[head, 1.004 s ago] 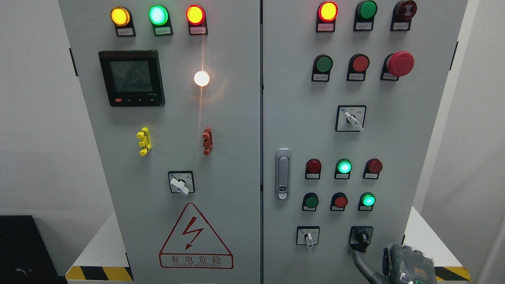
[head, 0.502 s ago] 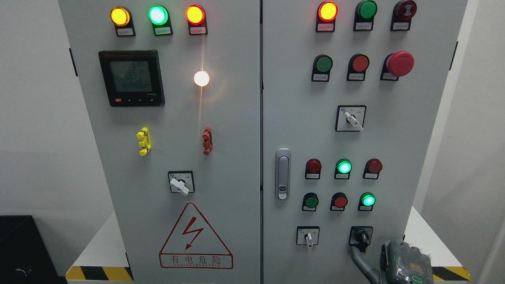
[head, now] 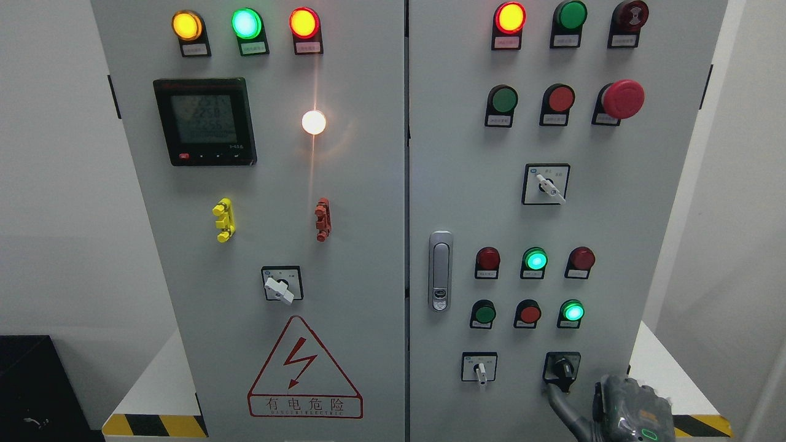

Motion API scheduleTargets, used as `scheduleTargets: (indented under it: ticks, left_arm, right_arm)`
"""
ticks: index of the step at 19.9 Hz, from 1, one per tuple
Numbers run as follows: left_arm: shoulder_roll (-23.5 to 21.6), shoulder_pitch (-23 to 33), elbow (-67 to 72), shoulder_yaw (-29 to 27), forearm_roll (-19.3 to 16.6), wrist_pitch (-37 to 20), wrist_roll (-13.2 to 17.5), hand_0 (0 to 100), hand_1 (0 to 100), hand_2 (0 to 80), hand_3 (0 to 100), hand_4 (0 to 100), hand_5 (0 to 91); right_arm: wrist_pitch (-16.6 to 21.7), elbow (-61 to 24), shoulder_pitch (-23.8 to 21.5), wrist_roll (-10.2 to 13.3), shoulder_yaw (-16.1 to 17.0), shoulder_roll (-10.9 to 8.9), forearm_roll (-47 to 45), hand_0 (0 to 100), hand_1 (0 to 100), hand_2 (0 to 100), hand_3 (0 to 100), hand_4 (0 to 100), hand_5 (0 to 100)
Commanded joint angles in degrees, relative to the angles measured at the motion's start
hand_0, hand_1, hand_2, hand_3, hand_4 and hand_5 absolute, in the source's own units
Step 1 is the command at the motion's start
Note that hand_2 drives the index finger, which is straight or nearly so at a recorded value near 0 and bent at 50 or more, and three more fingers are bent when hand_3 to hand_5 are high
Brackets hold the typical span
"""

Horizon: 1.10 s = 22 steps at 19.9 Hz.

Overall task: Flip black knob to close circuit
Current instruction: 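Grip the black knob with the right hand and twist it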

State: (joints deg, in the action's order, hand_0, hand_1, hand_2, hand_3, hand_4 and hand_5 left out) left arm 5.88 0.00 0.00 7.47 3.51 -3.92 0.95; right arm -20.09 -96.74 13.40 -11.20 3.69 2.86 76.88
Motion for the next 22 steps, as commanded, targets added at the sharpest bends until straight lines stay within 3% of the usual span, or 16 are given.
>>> scheduleTargets:
  ticks: [1,22]
  left_arm:
    - [0.0,1.2,-1.3,0.0,0.0,0.0,0.0,12,56,0.0,0,0,0.0]
    - [0.0,1.2,-1.3,0.0,0.0,0.0,0.0,12,56,0.0,0,0,0.0]
  right_arm:
    - [0.0,0.4,0.3,-0.2,1.9,0.13,-0.1,0,0,91,100,95,100]
    - [0.1,1.1,1.6,-0.9,4.2,-0.39,-0.5,0,0,91,100,94,100]
